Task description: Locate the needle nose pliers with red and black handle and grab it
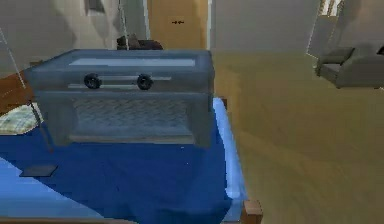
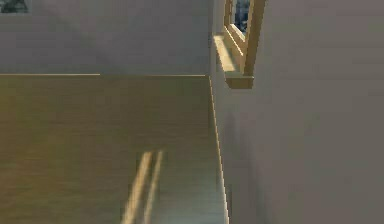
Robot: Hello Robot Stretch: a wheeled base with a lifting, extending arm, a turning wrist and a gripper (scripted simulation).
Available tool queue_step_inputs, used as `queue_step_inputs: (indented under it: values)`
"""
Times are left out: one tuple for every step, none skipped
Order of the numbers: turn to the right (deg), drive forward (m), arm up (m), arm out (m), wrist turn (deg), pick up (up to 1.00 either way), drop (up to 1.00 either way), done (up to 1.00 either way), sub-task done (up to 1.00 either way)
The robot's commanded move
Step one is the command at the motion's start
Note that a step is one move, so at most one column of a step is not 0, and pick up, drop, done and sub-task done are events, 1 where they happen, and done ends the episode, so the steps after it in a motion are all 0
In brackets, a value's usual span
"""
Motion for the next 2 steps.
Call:
queue_step_inputs:
  values:
    - [0.0,0.05,0.00,0.00,0.0,0.00,0.00,0.00,0.00]
    - [-45.0,0.00,0.00,0.00,0.0,0.00,0.00,0.00,0.00]
